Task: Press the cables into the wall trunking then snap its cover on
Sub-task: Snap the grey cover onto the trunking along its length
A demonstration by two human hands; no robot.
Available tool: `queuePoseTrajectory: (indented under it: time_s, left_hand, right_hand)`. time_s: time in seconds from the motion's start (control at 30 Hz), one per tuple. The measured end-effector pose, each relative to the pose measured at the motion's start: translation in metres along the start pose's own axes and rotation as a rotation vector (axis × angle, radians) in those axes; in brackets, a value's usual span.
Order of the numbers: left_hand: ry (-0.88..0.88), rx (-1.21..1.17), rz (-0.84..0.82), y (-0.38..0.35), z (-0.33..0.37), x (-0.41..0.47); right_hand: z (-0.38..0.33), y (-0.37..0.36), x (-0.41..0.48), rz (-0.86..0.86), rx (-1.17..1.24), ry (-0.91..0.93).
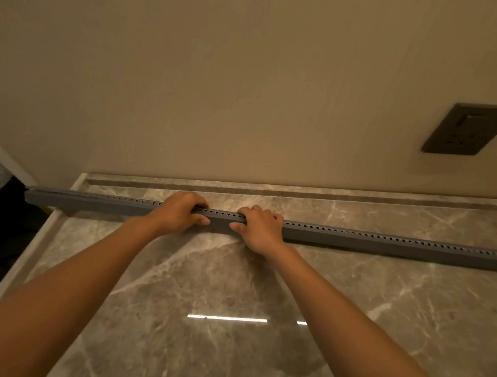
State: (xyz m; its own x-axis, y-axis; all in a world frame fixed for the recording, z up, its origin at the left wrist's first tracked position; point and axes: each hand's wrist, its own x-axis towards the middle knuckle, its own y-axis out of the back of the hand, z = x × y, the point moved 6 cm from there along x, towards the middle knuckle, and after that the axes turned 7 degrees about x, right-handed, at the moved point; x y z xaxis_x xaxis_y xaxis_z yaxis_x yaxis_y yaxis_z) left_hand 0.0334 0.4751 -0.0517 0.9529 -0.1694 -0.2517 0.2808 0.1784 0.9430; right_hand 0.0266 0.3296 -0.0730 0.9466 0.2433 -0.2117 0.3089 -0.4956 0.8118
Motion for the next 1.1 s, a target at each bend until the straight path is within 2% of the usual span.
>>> queuePoseTrajectory:
  time_s: [0.17,0.33,0.47,0.7,0.97,1.1]
  left_hand:
    - [-0.042,-0.04,-0.078,-0.001,-0.011,0.004]
    - [0.003,-0.013,0.153,-0.003,-0.01,0.001]
    - [0.017,0.074,0.321,-0.001,-0.008,0.004]
    - [-0.053,0.185,0.254,-0.004,-0.008,0.024]
    - [-0.044,0.161,0.257,-0.003,-0.006,0.029]
    - [-0.041,0.115,0.249,-0.003,-0.009,0.024]
  right_hand:
    - [-0.009,-0.006,0.002,0.013,0.028,-0.009]
    - [-0.021,-0.005,0.005,0.154,0.141,-0.067]
    - [-0.022,-0.003,0.011,0.304,0.082,-0.096]
    - [-0.02,0.0,0.019,0.48,-0.071,-0.147]
    - [-0.02,-0.001,0.024,0.472,-0.129,-0.157]
    - [-0.015,0.0,0.023,0.356,-0.038,-0.136]
